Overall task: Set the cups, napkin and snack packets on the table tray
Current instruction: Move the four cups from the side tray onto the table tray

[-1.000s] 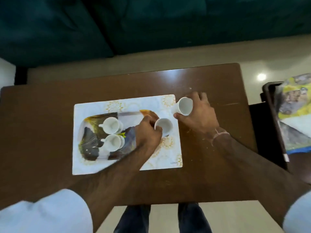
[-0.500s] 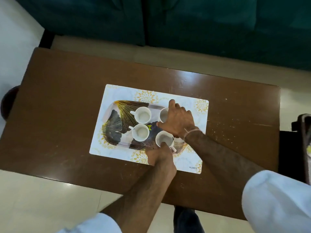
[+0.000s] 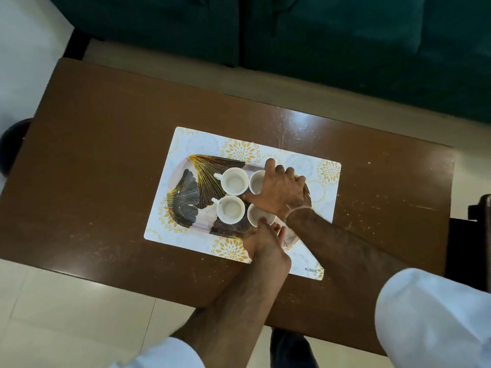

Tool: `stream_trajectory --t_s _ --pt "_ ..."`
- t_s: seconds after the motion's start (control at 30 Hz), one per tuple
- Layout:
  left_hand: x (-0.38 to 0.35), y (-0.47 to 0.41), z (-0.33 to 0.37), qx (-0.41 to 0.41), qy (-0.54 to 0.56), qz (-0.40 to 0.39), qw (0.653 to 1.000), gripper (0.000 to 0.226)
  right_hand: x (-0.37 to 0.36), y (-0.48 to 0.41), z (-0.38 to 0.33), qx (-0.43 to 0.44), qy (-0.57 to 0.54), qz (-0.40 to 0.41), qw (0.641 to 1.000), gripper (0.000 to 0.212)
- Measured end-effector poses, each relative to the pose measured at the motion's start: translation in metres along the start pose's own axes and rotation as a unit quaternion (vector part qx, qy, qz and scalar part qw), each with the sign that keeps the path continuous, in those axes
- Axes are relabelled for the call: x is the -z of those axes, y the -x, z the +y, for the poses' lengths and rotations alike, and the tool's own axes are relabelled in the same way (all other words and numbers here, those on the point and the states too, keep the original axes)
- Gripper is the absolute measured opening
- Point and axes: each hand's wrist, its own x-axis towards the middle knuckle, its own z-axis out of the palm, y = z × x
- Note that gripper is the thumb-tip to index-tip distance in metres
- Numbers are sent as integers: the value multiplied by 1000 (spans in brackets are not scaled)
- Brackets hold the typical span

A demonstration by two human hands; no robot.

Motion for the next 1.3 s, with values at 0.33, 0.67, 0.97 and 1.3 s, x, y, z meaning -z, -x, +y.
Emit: stream_trajectory --t_s 0.33,0.67,0.97,1.3 --pt "48 -2 74 -539 -427 -68 722 32 0 52 26 151 -59 75 984 57" --pt "24 -50 151 -572 -750 -153 295 39 -19 31 7 109 35 16 993 36" --pt "28 -60 159 -620 -724 -184 238 32 -32 40 -3 76 7 26 997 39" --pt "22 -38 154 -673 -641 -180 322 27 -26 55 -2 62 -76 114 989 53"
